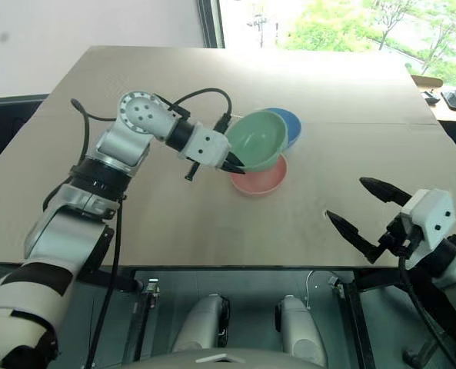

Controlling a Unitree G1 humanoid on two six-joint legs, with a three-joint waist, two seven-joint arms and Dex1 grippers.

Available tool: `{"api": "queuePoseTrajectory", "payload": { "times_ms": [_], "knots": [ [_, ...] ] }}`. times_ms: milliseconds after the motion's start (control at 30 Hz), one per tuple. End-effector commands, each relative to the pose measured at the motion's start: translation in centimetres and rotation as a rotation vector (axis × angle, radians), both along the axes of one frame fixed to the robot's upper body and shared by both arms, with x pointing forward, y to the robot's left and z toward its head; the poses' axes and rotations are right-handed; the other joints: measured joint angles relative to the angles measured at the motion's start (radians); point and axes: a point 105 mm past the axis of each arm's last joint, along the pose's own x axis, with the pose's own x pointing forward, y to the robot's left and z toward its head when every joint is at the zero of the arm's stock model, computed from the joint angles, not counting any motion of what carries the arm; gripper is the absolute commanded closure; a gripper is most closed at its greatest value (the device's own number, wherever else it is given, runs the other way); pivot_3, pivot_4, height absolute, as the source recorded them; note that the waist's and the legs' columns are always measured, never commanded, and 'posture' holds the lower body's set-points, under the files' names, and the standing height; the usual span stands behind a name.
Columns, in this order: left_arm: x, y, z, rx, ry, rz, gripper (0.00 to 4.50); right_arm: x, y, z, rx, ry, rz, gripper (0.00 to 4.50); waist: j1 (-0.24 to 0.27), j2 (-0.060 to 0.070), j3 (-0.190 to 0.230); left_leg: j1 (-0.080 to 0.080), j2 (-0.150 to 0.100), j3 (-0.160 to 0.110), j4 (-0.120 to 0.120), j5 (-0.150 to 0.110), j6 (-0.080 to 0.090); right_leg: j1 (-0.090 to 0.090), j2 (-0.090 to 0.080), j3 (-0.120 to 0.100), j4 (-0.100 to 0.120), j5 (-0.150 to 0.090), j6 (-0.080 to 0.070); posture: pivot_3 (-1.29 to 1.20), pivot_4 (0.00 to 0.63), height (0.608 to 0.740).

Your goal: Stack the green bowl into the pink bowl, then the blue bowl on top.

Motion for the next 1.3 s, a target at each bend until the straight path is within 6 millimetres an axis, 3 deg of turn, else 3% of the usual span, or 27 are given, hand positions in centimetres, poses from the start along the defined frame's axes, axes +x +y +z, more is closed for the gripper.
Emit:
{"api": "queuePoseTrajectory", "payload": {
  "times_ms": [33, 67, 100, 133, 233, 300, 367, 500, 600, 800, 933, 1167, 1300],
  "knots": [
    [-0.7, -0.3, 1.3, 0.0, -0.018, -0.069, 3.66, -0.1, 0.3, 1.1, -0.029, -0.049, 0.024, 0.0, 0.001, 0.0, 0.0, 0.0, 0.0, 0.0, 0.0, 0.0, 0.0, 0.0, 0.0, 0.0, 0.0, 0.0, 0.0, 0.0, 0.15, 0.74],
    [-0.8, -0.2, 1.3, 0.003, -0.018, -0.07, 3.55, 0.0, 0.4, 1.2, -0.029, -0.05, 0.027, 0.0, 0.001, 0.0, 0.0, 0.0, 0.0, 0.0, 0.0, 0.0, 0.0, 0.0, 0.0, 0.0, 0.0, 0.0, 0.0, 0.0, 0.15, 0.74],
    [-0.9, -0.1, 1.3, 0.001, -0.018, -0.07, 2.95, 0.2, 0.5, 1.2, -0.03, -0.052, 0.031, 0.0, 0.001, 0.0, 0.0, 0.0, 0.0, 0.0, 0.0, 0.0, 0.0, 0.0, 0.0, 0.0, 0.0, 0.0, 0.0, 0.0, 0.15, 0.74],
    [-0.8, -0.1, 1.6, -0.02, -0.027, -0.063, 2.69, 0.4, 0.6, 1.2, -0.032, -0.052, 0.037, 0.0, 0.0, 0.0, 0.0, 0.0, 0.0, 0.0, 0.0, 0.0, 0.0, 0.0, 0.0, 0.0, 0.0, 0.0, 0.0, 0.0, 0.15, 0.74],
    [-0.6, -0.2, 2.2, -0.072, -0.046, -0.035, 1.25, 0.9, 0.7, 1.2, -0.04, -0.051, 0.05, 0.0, 0.001, 0.0, 0.0, 0.0, 0.0, 0.0, 0.0, 0.0, 0.0, 0.0, 0.0, 0.0, 0.0, 0.0, 0.0, 0.0, 0.15, 0.74],
    [-0.6, 0.5, 3.6, -0.174, 0.03, 0.065, 0.82, 2.5, 0.5, 0.6, -0.096, -0.037, 0.025, 0.0, 0.001, 0.0, 0.0, 0.0, 0.0, 0.0, 0.0, 0.0, 0.0, 0.0, 0.0, 0.0, 0.0, 0.0, 0.0, 0.0, 0.15, 0.74],
    [-0.9, 2.0, 4.8, -0.295, 0.14, 0.205, 0.82, 4.9, 0.4, -0.2, -0.2, -0.032, 0.015, 0.0, -0.016, 0.001, 0.001, 0.0, 0.0, 0.001, 0.001, 0.0, 0.0, 0.0, 0.0, 0.001, 0.0, 0.0, 0.0, 0.0, 0.15, 0.74],
    [-2.0, 3.9, 5.4, -0.505, 0.253, 0.377, 0.82, 8.5, 0.8, -0.2, -0.309, -0.086, 0.056, 0.0, -0.038, 0.003, 0.001, 0.002, 0.001, 0.002, 0.0, 0.0, 0.0, -0.001, 0.0, 0.003, 0.002, 0.0, 0.0, 0.0, 0.15, 0.74],
    [-3.0, 5.2, 5.6, -0.721, 0.249, 0.448, 0.82, 12.0, 0.6, -0.9, -0.47, -0.111, 0.087, 0.0, -0.034, 0.003, 0.001, 0.002, 0.001, 0.0, 0.0, 0.0, 0.0, -0.001, 0.0, 0.001, 0.003, 0.0, 0.0, 0.0, 0.15, 0.74],
    [-6.1, 7.5, 3.0, -0.776, 0.348, 0.62, 0.82, 16.8, 0.3, -1.1, -0.727, -0.165, 0.174, 0.0, -0.021, 0.002, 0.002, 0.0, 0.001, 0.002, 0.0, 0.0, 0.0, -0.002, -0.001, 0.002, 0.002, 0.0, 0.0, 0.0, 0.15, 0.74],
    [-7.8, 8.0, 1.5, -0.807, 0.394, 0.704, 0.82, 19.8, 2.4, -0.6, -0.86, -0.234, 0.236, 0.0, -0.029, 0.002, 0.003, 0.001, 0.0, 0.002, 0.0, 0.0, 0.0, -0.002, -0.002, 0.001, 0.002, 0.0, 0.0, 0.0, 0.15, 0.74],
    [-8.6, 8.3, 0.6, -0.841, 0.37, 0.8, 0.82, 21.6, 6.2, -0.8, -0.911, -0.314, 0.294, 0.0, -0.025, 0.002, 0.003, 0.001, 0.001, 0.001, -0.001, 0.0, 0.0, -0.002, -0.002, 0.001, 0.002, 0.0, -0.001, 0.0, 0.15, 0.74],
    [-8.5, 8.8, 0.7, -0.875, 0.335, 0.851, 0.82, 21.9, 7.3, -1.0, -0.93, -0.337, 0.309, 0.0, -0.024, 0.002, 0.003, 0.001, 0.0, 0.002, -0.001, 0.0, 0.0, -0.002, -0.003, 0.001, 0.002, 0.0, -0.001, 0.0, 0.15, 0.74]
  ]
}}
